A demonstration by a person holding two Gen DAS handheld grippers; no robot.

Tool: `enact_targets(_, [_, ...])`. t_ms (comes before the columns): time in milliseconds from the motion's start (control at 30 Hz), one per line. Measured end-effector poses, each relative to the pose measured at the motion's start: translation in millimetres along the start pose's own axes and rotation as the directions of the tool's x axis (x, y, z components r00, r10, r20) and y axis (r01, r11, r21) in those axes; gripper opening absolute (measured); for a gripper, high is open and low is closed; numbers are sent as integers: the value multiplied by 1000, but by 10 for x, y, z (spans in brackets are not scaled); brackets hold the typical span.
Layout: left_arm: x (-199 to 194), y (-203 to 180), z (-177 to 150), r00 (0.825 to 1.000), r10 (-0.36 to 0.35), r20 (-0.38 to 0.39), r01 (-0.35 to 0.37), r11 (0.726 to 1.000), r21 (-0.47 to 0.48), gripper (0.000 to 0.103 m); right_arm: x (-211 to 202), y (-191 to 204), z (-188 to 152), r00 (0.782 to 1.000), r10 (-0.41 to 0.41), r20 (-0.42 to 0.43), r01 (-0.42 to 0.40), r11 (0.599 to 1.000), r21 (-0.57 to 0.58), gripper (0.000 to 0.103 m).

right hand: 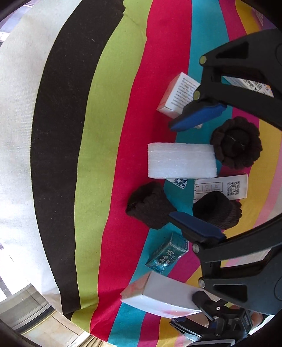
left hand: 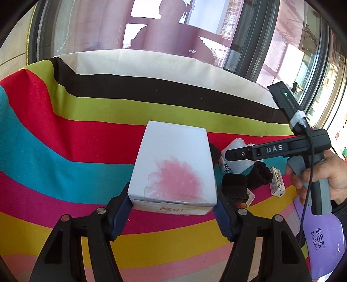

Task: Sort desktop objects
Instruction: 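Grasp the pink-stained white box with left while right grasps the long foam block, then carry both items into the lavender box and open both grippers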

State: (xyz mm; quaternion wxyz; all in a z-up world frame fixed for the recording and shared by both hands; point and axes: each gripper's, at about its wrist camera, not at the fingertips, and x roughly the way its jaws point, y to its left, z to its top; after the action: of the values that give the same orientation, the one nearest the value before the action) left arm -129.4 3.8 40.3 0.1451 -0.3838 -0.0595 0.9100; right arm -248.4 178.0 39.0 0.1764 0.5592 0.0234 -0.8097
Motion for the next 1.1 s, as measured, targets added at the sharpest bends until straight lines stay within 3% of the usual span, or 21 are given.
enact_targets(67, [60, 103, 109, 1000, -5, -1, 5, 1000, -1, 68, 63, -3, 10, 1000, -1, -14, 1, 1000, -8, 67])
enact_targets(100, [64, 117, 107, 1000, -5, -1, 5, 1000, -2, 68, 87, 2, 13, 1000, 0, -24, 0, 1000, -13, 60])
enact_targets(133, [52, 113, 95, 1000, -5, -1, 5, 1000, -1, 68, 108, 8, 12, 999, 6, -35, -7, 1000, -18, 45])
enact_targets(200, [60, 86, 98, 1000, -7, -3, 7, 1000, -1, 68, 111, 21, -1, 999, 6, -38, -7, 999, -32, 31])
enact_targets(367, [-1, -23, 51, 1000, -14, 3, 14, 1000, -2, 68, -122, -2, -61, 999, 47, 8, -47, 999, -28, 31])
enact_targets(600, [-158, -354, -16, 998, -65, 18, 64, 998, 25, 68, -848, -50, -342, 987, 122, 109, -118, 992, -36, 31])
enact_targets(833, [-379, -890, -77, 988, -142, 57, 137, 987, 80, 68, -1526, -105, -932, 959, 175, 223, -174, 984, -24, 31])
enact_targets(933, [-427, -1199, -79, 982, -180, 59, 172, 978, 117, 68, -1819, -319, -1266, 945, 187, 268, -196, 981, 4, 31])
enact_targets(1100, [-490, -1812, -95, 967, -249, 44, 236, 951, 199, 68, -2217, -570, -1820, 929, 135, 344, -164, 985, 57, 31])
